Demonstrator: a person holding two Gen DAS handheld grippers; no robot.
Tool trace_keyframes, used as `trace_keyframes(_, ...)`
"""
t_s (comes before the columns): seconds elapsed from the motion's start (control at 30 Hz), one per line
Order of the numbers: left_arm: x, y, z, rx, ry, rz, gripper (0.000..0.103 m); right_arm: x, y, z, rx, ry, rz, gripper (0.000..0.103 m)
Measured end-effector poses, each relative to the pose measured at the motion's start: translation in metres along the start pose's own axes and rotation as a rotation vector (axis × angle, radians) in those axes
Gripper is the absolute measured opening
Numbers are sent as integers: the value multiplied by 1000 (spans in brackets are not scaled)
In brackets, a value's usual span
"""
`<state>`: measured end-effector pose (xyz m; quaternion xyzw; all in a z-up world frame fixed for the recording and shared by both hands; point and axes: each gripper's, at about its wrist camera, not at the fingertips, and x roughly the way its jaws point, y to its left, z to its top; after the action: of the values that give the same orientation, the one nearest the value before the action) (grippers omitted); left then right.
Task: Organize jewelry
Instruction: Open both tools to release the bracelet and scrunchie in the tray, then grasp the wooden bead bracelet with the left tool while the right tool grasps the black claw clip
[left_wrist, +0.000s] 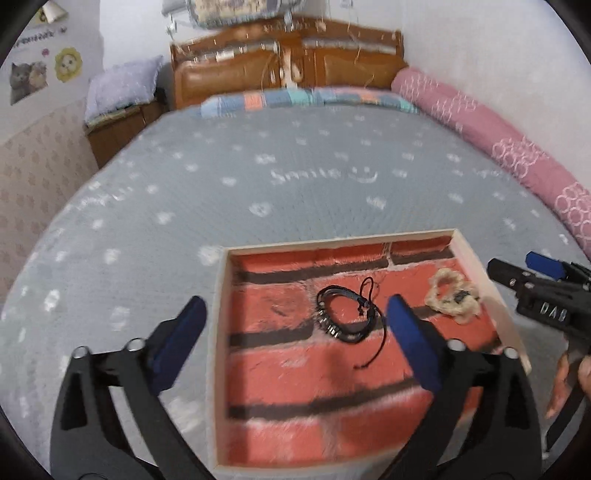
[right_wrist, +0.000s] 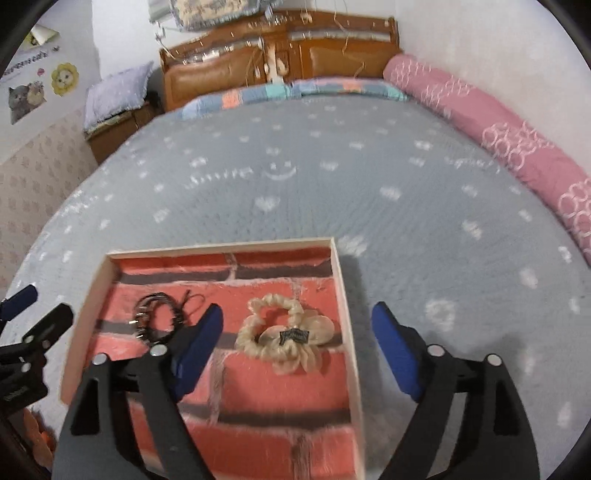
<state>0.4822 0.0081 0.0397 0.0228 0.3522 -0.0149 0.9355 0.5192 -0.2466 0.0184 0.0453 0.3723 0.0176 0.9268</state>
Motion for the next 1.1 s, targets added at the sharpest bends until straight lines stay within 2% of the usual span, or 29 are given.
trace_keyframes(0.2, -78, 26, -36, -35, -35, -28, 98, -72, -7, -27, -19, -76, 5, 93)
trace_keyframes(0.37, -130, 36, -84, -51, -52, -20, 98, -130, -18, -74, -45, -129, -26, 98)
trace_keyframes(0.5, -157, 38, -126, -79, -46, -23, 98, -164, -27, -120, -63, -159, -51, 99)
trace_keyframes(0.67, -178, 34, -171, -89, -50, 22, 98, -192, -38, -177, -46, -175, -86, 99)
trace_keyframes(0.83, -181, 34, -193, -101, -26, 14, 98, -209, -41, -217, -32, -215, -122, 99)
trace_keyframes(1.0, -171, 37, -212, -131, -4, 29, 98, -201, -41, -233, -24, -191, -103, 99)
trace_keyframes(1.1, -164, 27, -214, -94, 21, 30, 98, -192, -36, -236, -27, -146, -116, 99)
